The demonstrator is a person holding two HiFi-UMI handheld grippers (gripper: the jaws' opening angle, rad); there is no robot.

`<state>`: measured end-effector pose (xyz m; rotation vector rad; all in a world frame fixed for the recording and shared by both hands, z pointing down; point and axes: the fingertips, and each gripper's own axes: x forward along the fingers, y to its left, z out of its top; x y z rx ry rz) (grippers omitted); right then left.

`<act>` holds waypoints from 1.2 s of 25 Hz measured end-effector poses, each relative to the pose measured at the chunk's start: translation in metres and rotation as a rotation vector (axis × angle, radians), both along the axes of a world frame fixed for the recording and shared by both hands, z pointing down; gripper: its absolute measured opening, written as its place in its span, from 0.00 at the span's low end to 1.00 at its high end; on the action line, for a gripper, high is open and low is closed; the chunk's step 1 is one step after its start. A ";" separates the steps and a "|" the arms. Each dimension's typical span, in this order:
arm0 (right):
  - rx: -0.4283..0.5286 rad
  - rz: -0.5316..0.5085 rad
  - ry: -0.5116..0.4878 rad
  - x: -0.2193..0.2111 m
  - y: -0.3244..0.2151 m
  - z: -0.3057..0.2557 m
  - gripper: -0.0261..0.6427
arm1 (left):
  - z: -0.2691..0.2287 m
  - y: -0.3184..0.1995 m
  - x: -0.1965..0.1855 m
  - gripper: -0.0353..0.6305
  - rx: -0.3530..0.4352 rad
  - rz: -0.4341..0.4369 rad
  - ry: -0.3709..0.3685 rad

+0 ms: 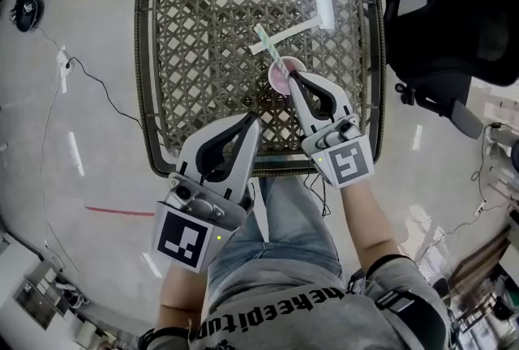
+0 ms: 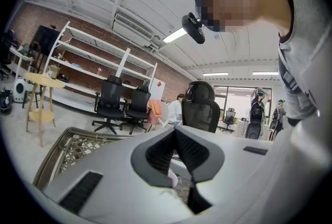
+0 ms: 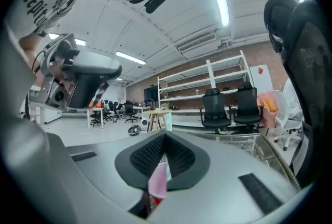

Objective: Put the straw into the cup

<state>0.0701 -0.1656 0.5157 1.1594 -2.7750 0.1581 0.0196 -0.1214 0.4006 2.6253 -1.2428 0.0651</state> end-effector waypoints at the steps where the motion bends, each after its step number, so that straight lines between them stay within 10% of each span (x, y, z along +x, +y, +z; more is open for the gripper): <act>1: -0.016 0.002 -0.014 0.000 0.001 -0.006 0.05 | -0.003 0.000 -0.001 0.12 0.006 0.005 0.000; 10: -0.052 0.052 -0.151 -0.009 0.008 -0.078 0.05 | -0.030 0.008 -0.010 0.12 0.029 0.091 -0.006; 30: 0.004 0.165 -0.131 -0.053 0.084 -0.198 0.05 | -0.098 0.033 -0.038 0.12 0.119 0.294 0.050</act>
